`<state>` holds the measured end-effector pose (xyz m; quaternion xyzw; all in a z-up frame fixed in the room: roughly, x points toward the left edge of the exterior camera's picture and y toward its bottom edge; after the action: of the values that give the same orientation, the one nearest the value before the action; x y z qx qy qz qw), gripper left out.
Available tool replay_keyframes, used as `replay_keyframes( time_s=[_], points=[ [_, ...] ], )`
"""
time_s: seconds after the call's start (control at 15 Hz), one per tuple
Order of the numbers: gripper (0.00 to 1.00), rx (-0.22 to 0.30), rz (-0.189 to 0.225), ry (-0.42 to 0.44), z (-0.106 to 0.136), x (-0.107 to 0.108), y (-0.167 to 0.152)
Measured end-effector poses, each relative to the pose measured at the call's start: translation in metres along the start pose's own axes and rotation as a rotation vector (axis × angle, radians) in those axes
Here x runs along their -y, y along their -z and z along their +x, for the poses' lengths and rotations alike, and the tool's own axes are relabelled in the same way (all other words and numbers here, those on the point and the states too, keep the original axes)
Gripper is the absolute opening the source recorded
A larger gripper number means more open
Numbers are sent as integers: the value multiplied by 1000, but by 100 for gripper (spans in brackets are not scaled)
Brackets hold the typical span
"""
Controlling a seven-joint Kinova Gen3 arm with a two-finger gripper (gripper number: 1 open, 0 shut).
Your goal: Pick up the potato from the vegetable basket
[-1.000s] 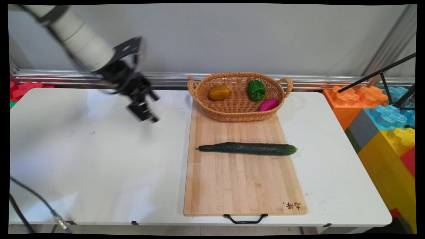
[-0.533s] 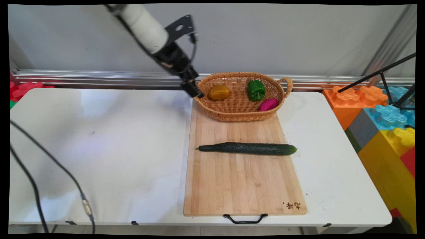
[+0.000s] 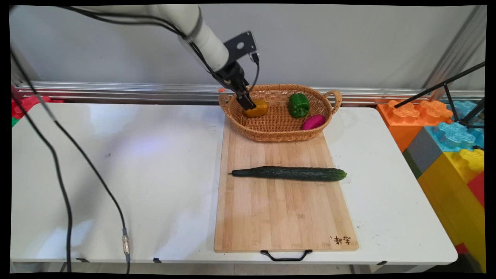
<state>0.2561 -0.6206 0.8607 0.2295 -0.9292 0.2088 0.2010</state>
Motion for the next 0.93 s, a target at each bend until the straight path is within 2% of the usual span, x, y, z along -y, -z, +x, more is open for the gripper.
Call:
replay_keyframes(
  time_s=[0.13, 0.47, 0.87, 0.93],
  points=[
    [100, 6, 18, -7, -2, 3, -27],
    [100, 6, 48, -5, -5, 8, -68],
    [100, 6, 64, -5, -7, 9, -96],
    [0, 7, 65, -5, -7, 9, -99]
  ],
)
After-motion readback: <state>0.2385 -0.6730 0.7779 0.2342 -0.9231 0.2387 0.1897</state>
